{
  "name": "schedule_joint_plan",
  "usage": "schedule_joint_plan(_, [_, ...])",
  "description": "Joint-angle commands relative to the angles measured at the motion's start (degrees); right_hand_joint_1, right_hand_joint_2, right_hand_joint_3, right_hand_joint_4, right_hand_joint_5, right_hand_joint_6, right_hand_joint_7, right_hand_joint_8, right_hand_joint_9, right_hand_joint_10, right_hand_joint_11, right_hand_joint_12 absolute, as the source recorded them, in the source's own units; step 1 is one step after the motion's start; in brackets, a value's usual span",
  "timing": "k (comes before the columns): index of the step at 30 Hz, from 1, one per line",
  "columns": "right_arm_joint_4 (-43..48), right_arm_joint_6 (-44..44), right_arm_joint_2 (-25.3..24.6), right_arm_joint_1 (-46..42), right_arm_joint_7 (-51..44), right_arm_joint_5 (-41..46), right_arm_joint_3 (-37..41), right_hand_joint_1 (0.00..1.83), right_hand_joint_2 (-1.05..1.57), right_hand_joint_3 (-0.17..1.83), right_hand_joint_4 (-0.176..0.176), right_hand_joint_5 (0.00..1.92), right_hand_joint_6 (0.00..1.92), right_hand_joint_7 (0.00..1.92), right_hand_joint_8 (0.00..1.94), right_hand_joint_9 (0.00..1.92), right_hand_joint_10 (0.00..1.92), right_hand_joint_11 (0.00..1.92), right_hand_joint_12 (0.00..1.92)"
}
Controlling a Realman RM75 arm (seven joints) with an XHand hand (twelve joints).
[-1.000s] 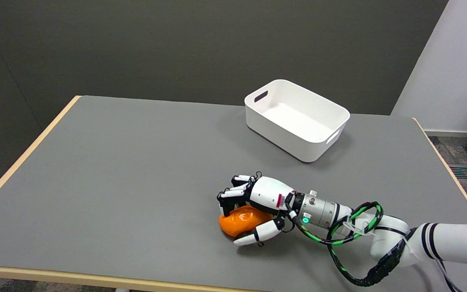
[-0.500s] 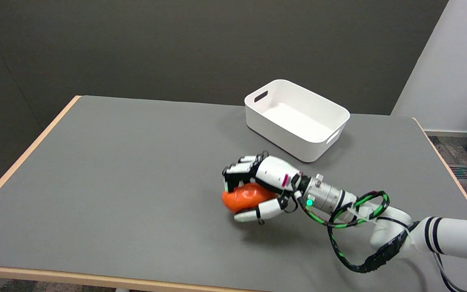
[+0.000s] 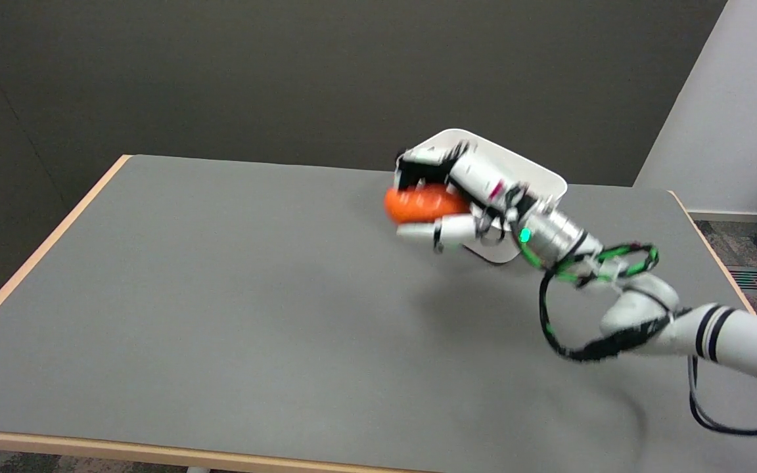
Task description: Pick up mango.
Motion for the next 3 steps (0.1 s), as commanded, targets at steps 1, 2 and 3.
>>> schedule_joint_plan(1, [12.03, -3.67, -0.81, 14.07, -0.47, 4.73, 15.46, 0.88, 1.04, 0.5, 0.17, 0.69, 1.53, 0.9, 1.94, 1.07, 1.92, 0.76, 1.92])
schedule_joint_plan(2, [13.49, -3.55, -1.1, 14.91, -0.55, 4.73, 15.71, 0.88, 1.04, 0.49, 0.167, 0.69, 1.52, 0.9, 1.94, 1.07, 1.92, 0.75, 1.92])
schedule_joint_plan(3, [15.32, -3.5, -1.5, 15.86, -1.0, 4.78, 15.85, 0.89, 1.05, 0.47, 0.163, 0.69, 1.52, 0.89, 1.94, 1.07, 1.92, 0.74, 1.92])
